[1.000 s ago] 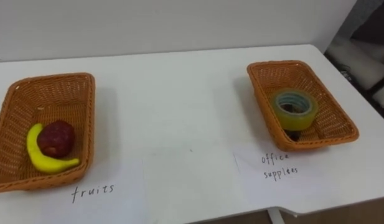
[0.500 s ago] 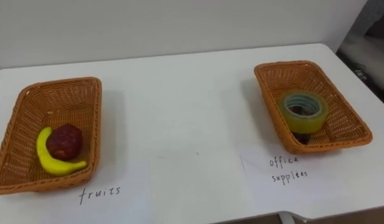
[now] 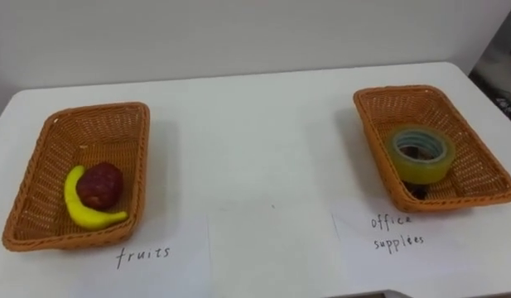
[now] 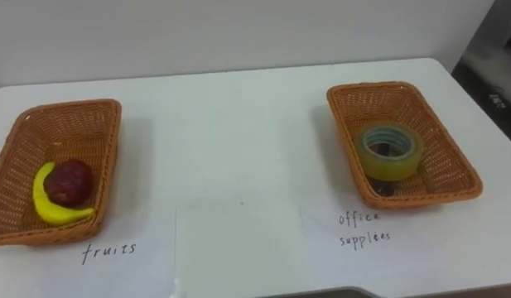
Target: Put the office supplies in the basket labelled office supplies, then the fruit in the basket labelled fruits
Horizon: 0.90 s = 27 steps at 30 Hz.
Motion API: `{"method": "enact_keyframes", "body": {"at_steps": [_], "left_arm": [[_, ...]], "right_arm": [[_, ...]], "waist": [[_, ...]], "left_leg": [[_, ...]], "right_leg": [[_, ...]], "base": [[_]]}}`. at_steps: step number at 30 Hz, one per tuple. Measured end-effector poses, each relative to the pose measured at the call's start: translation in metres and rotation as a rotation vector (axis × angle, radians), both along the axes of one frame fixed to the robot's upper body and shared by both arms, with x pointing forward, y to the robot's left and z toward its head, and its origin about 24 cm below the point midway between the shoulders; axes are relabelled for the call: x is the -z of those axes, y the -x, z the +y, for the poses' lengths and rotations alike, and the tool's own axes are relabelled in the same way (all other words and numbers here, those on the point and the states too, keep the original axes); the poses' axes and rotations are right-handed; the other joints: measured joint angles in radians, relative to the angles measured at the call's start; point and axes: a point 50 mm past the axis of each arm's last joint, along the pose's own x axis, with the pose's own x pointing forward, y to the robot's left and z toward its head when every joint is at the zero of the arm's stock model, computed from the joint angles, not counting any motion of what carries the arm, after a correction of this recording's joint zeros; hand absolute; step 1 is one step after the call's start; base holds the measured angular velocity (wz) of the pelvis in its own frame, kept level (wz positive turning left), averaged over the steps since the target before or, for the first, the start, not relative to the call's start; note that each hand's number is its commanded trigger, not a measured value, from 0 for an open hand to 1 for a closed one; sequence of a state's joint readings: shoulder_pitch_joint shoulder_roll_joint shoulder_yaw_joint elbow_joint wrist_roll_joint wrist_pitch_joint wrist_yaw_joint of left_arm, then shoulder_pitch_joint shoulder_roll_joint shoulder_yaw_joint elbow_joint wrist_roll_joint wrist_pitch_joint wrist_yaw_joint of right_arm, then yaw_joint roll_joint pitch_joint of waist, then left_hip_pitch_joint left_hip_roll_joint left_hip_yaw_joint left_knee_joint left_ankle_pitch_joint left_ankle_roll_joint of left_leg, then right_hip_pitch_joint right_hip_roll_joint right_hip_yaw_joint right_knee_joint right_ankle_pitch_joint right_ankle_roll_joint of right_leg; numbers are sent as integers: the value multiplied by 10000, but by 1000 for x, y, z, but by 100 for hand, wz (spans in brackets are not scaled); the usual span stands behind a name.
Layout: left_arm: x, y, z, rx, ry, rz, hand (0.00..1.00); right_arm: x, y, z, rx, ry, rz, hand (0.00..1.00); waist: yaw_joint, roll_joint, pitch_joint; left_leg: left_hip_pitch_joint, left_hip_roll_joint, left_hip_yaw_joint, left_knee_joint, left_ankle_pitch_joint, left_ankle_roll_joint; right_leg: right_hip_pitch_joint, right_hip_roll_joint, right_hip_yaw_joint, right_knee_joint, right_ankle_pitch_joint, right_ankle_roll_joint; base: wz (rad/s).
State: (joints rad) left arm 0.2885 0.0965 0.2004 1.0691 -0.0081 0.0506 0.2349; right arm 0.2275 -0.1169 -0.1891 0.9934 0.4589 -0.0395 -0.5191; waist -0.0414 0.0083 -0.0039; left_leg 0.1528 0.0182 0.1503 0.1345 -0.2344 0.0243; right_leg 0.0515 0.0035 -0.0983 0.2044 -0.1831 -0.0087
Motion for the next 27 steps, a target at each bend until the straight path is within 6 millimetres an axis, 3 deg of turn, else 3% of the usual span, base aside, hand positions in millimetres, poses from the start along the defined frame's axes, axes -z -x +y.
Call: {"method": "enact_keyframes", "body": {"at_steps": [8,17,27], "left_arm": [[2,-7,-6,444,214,-208,0],[2,-14,-11,1000,224,-576,0],[2,-18,-13,1246,304,-700,0]], "right_arm": [[7,-17,24,-3092,-1051,-75,0],[14,-19,40,-6632,-1278,1020,0],[16,-22,48,-7610,-1913,947,0]], "waist": [[226,-114,35],[494,-179,66],[747,-233,101]], "left_leg": [[-35,0,-144,31,2,1],[-23,-3,-179,107,1,-1],[-39,-3,-300,168,-1,-4]], "right_leg": [[80,-34,-127,-173,-9,-1],[222,-41,-183,-209,1,-1],[369,-74,-398,-362,18,1]], "base": [[5],[2],[5]]}}
